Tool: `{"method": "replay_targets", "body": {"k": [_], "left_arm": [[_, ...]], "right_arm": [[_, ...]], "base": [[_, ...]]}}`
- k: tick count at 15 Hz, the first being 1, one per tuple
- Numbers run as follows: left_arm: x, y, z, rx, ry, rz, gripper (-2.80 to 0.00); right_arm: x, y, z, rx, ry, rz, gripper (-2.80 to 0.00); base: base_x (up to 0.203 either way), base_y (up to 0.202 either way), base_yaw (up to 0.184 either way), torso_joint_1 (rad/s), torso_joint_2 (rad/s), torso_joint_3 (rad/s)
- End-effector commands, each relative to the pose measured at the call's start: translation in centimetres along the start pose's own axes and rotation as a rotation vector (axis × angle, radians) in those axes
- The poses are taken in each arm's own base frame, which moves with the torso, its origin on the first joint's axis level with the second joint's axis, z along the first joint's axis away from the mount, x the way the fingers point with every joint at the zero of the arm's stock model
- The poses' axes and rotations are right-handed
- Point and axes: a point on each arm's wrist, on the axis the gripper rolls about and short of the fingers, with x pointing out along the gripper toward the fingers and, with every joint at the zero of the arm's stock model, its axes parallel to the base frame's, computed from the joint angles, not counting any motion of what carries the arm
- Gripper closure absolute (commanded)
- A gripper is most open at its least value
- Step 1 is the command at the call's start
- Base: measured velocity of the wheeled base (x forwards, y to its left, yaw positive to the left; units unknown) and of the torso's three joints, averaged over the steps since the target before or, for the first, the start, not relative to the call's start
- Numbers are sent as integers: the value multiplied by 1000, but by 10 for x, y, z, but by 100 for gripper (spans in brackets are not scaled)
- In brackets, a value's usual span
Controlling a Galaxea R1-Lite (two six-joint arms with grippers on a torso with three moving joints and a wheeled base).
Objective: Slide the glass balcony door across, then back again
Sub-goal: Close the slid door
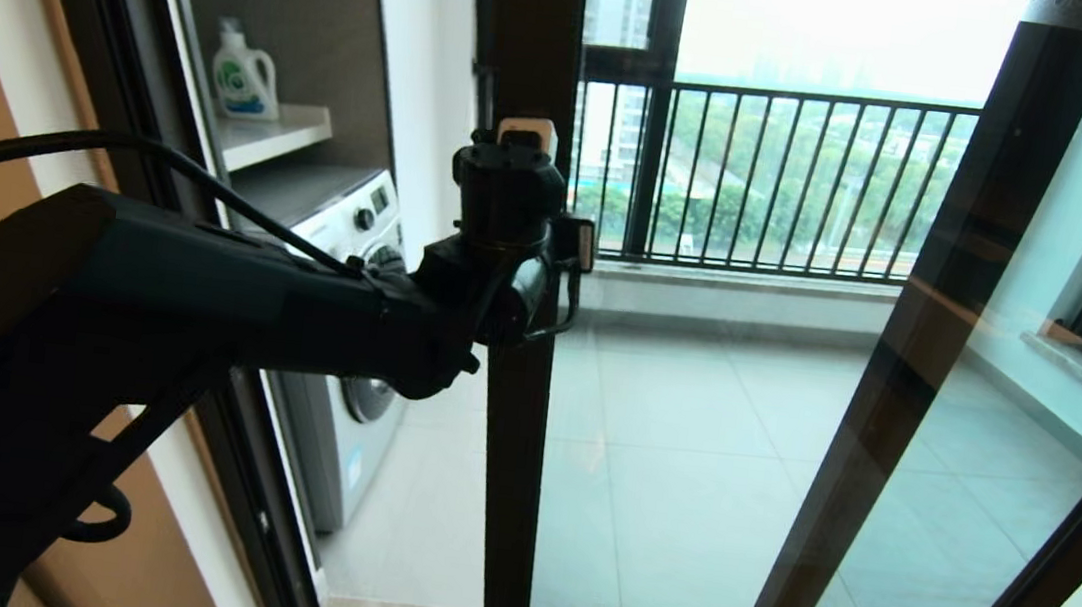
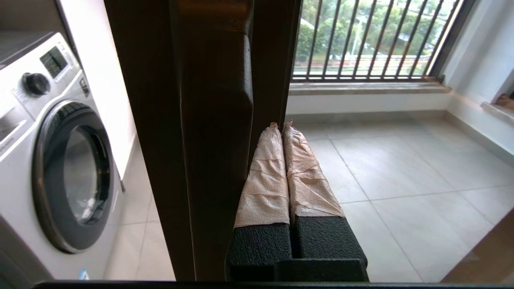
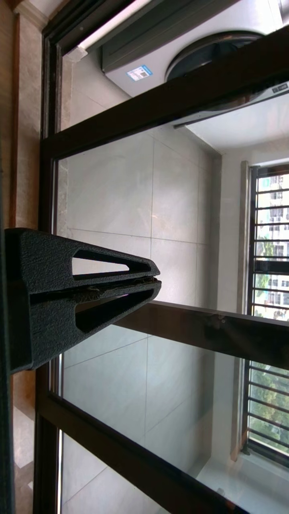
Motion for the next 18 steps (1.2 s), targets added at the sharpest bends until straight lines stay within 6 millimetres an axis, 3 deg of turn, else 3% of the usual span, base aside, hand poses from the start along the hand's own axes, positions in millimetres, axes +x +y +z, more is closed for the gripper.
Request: {"method": "replay_targets", "body": {"k": [1, 5, 9, 11, 18], "left_arm": [[-1, 14, 4, -8, 5, 26, 0], [-11, 32, 10, -17, -2, 48, 0], [-24, 36, 5, -4, -46, 40, 0], [-31, 38, 12, -20, -88, 34, 0], [-89, 64, 37, -6, -64, -7, 0]], "right_arm": [[1, 0, -3, 0, 13, 1, 0], [1, 0, -3, 1, 11, 1, 0], [1, 0, -3, 0, 12, 1, 0], [1, 0, -3, 0, 11, 1, 0], [1, 0, -3, 0, 13, 1, 0]], "base": [[0, 0, 0, 0, 0, 0], [0, 0, 0, 0, 0, 0], [0, 0, 0, 0, 0, 0], [0, 0, 0, 0, 0, 0], [0, 0, 0, 0, 0, 0]]}}
